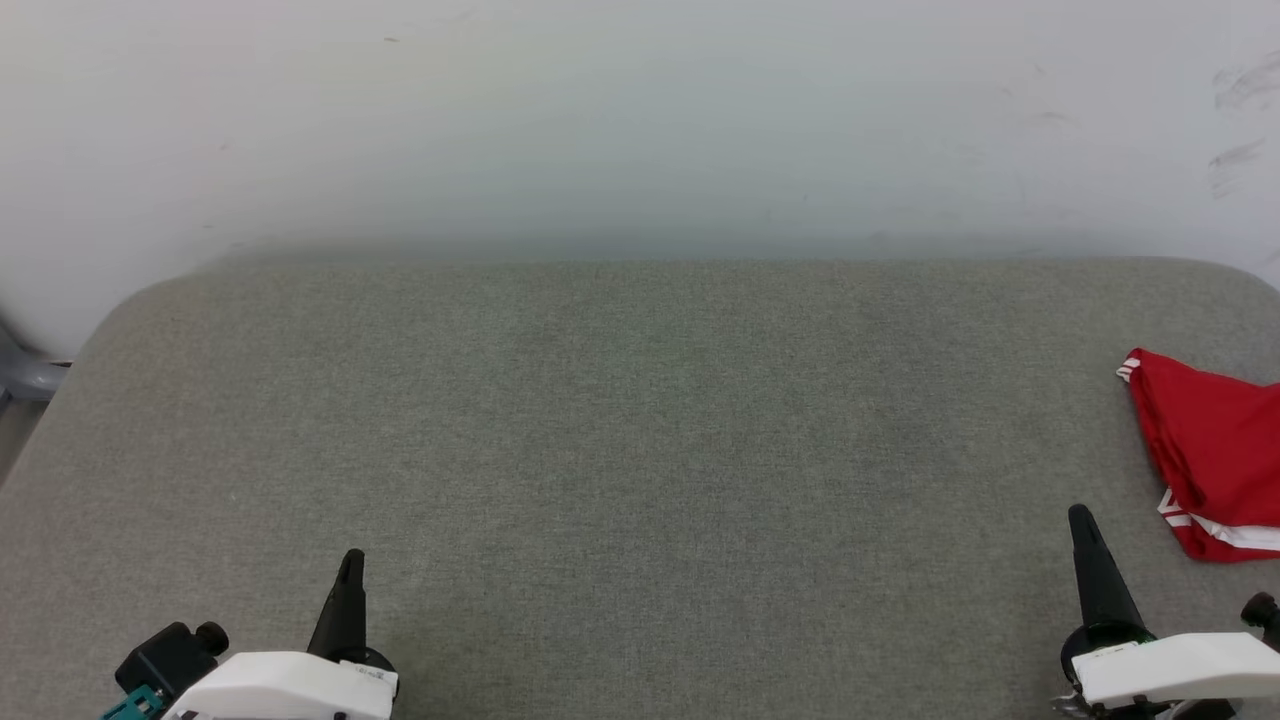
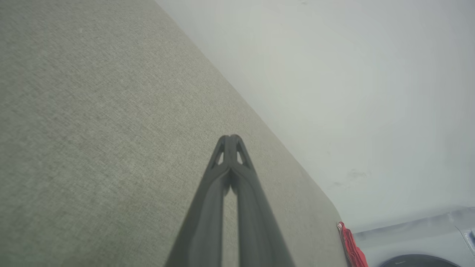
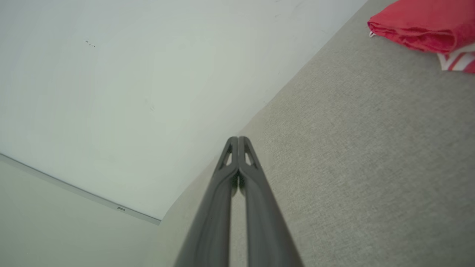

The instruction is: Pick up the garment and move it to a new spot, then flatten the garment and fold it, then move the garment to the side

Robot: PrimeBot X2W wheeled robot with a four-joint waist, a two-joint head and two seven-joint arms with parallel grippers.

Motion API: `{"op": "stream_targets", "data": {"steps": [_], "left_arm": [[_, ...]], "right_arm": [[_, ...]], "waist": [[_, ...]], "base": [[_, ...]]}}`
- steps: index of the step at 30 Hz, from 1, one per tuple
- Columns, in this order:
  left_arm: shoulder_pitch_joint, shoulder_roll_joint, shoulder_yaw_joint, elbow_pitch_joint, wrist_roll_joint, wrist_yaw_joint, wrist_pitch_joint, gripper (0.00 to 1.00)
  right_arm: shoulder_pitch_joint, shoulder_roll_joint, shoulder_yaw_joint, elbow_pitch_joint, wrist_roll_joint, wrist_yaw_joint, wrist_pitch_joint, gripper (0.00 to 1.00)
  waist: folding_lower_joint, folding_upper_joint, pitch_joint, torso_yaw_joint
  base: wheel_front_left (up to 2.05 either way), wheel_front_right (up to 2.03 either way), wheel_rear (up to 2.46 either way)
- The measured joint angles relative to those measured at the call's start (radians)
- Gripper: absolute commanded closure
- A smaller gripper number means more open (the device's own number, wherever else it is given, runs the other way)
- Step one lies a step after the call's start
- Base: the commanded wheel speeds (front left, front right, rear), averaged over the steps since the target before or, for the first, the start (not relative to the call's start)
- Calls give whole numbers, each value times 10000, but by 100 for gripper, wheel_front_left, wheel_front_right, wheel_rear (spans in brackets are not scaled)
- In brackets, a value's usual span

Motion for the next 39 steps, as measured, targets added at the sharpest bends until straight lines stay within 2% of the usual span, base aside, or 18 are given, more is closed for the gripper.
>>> {"op": "stream_targets", "data": {"steps": [39], "left_arm": [[-790,-58,397,458,-4142,-520,999,100]], "right_arm": [[-729,0,-104,500,3908,0,988,100]], "waist": [[0,0,154,-57]], "base": [[0,0,0]]}}
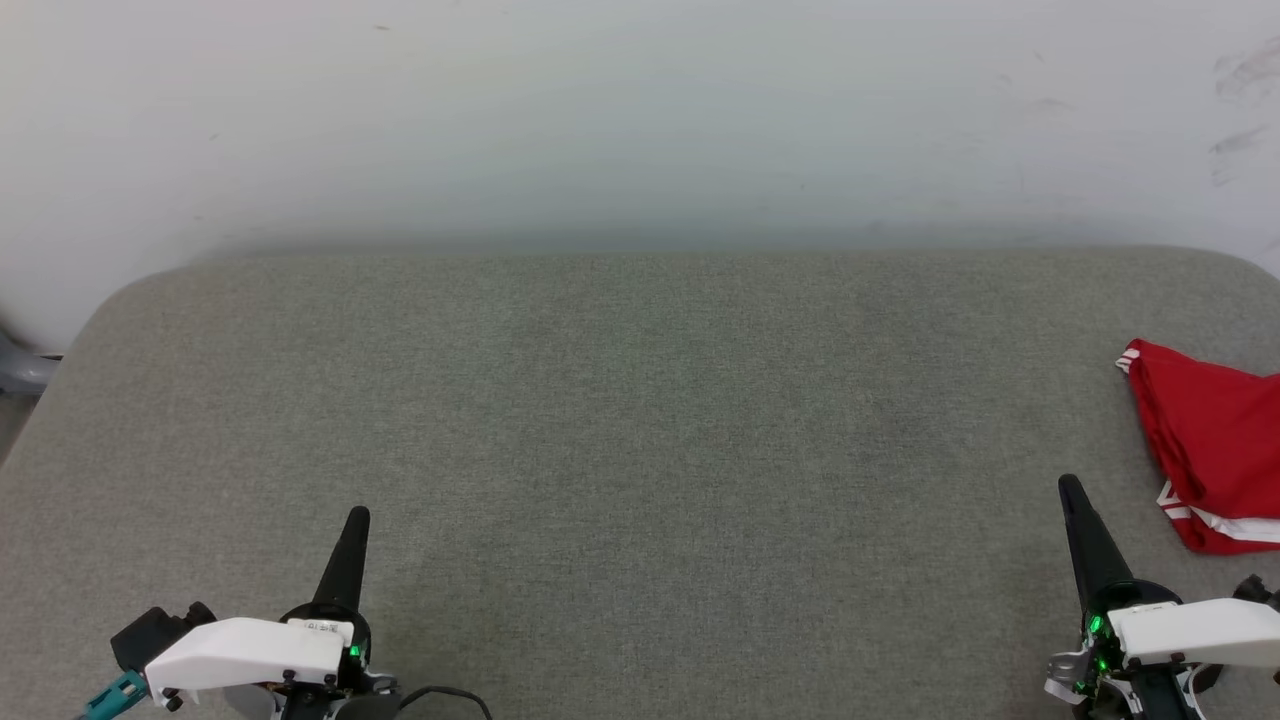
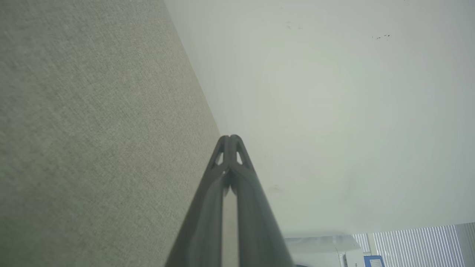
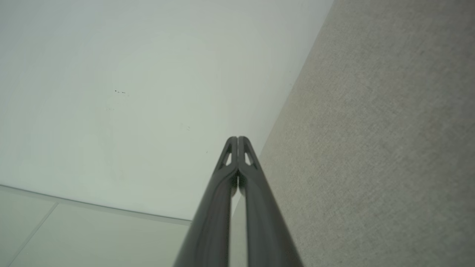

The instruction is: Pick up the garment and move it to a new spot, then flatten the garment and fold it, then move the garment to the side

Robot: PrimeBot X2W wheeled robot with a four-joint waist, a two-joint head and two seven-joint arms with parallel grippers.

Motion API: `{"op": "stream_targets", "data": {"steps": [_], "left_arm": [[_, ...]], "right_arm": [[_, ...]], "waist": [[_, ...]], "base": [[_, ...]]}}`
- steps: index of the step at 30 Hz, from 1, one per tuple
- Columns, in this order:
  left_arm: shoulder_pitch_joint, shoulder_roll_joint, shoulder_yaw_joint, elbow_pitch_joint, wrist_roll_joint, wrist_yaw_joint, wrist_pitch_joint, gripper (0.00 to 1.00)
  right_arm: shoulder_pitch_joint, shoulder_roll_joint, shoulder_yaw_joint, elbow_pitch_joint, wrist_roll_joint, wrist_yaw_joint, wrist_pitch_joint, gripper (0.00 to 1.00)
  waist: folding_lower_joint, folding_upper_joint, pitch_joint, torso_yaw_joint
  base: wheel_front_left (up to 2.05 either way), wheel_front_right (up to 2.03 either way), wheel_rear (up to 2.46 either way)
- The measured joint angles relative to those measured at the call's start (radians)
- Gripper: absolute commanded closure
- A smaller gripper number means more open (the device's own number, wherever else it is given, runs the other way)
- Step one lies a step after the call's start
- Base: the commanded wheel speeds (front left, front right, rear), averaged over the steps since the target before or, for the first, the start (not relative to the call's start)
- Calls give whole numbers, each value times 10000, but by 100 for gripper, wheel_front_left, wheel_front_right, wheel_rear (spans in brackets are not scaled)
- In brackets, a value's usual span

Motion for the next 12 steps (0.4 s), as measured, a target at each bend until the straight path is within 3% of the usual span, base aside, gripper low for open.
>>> {"op": "stream_targets", "data": {"steps": [12], "left_arm": [[-192,-15,111,109,-1009,-105,238,100]], "right_arm": [[-183,0,-35,136,965,0,265,100]], "waist": [[-1,0,47,-18]], "base": [[0,0,0]]}}
